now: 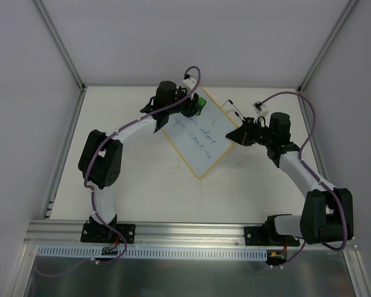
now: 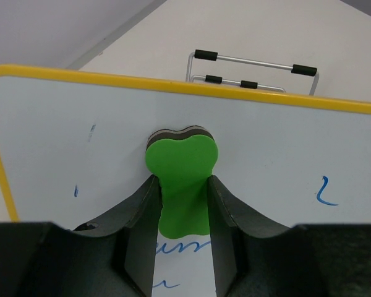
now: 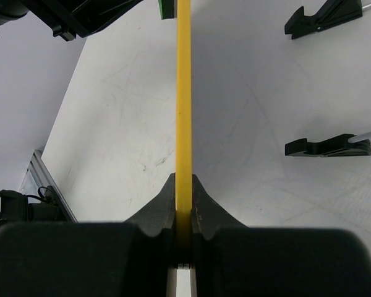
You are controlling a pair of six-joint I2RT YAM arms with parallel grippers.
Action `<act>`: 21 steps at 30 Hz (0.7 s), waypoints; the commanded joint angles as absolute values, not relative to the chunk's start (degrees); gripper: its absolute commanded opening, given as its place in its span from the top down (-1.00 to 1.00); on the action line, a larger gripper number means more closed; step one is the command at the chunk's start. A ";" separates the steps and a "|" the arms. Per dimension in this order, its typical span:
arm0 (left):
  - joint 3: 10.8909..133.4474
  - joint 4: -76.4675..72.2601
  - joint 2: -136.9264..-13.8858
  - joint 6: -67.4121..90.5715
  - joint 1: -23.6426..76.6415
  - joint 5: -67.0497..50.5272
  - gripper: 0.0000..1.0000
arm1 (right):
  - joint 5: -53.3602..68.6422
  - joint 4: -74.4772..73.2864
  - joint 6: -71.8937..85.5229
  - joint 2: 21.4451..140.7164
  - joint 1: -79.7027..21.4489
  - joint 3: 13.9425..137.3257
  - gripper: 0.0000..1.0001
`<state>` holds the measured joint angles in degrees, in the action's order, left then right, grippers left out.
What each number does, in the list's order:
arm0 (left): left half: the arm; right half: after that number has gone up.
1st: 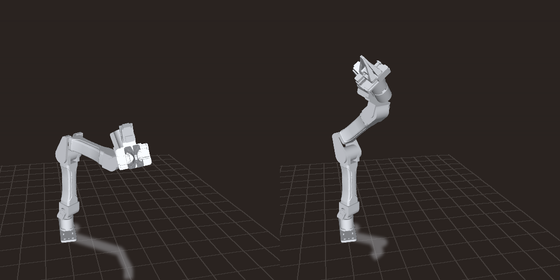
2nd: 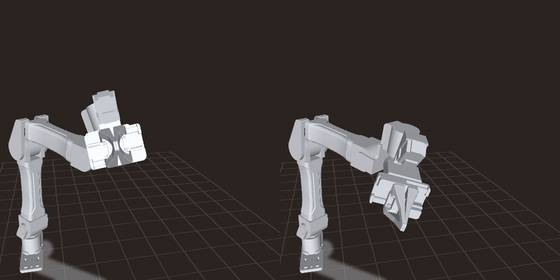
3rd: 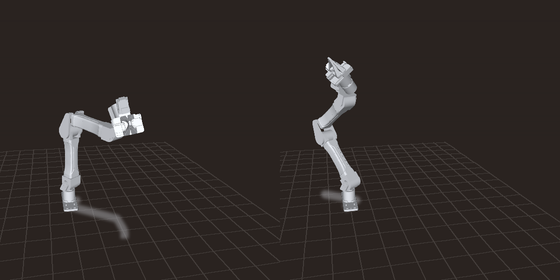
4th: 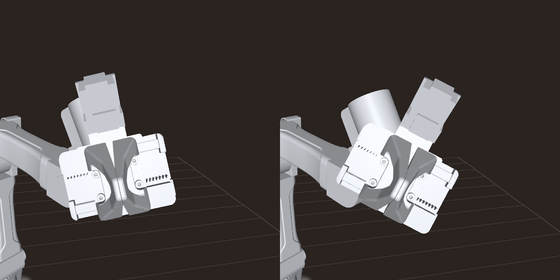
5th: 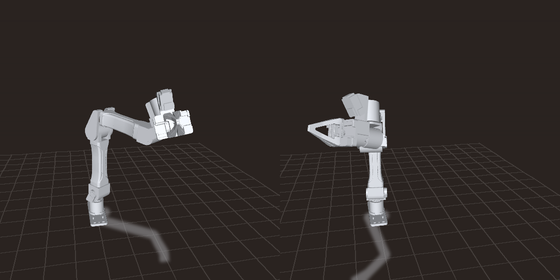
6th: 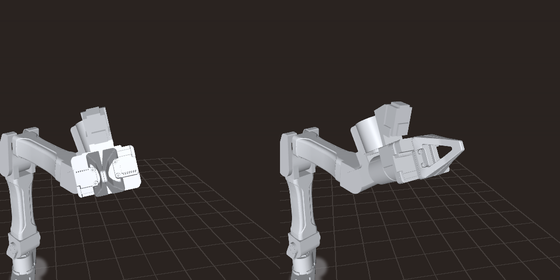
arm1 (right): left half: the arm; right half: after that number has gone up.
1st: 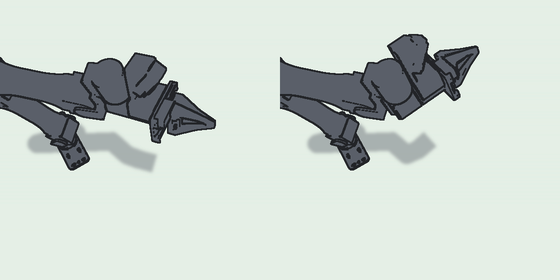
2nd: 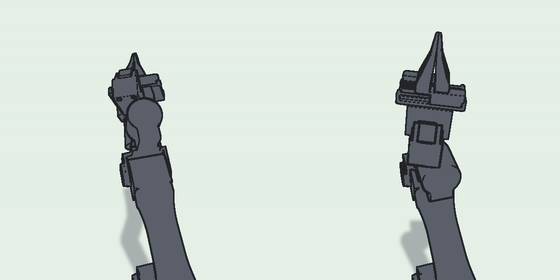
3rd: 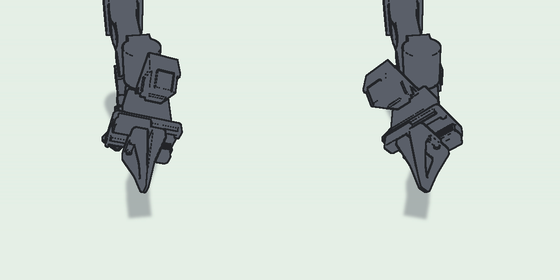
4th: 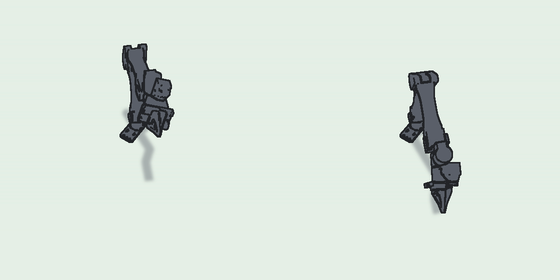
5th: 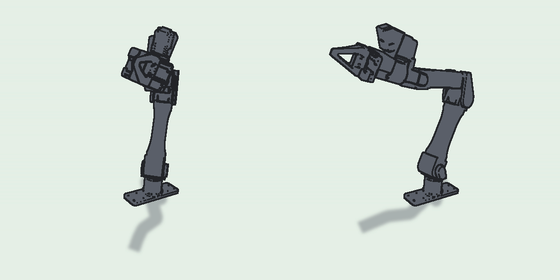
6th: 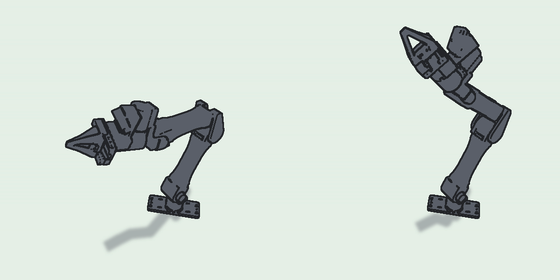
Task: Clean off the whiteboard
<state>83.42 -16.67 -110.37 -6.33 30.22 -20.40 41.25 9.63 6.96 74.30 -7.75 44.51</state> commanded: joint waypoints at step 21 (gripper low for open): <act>94.12 -8.26 -120.14 -4.83 21.62 -17.67 1.00 | 46.05 10.81 -3.95 73.74 -10.64 47.99 0.99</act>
<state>92.84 -11.84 -117.01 -3.95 21.85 -18.96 41.10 9.08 6.17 74.43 -8.34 45.60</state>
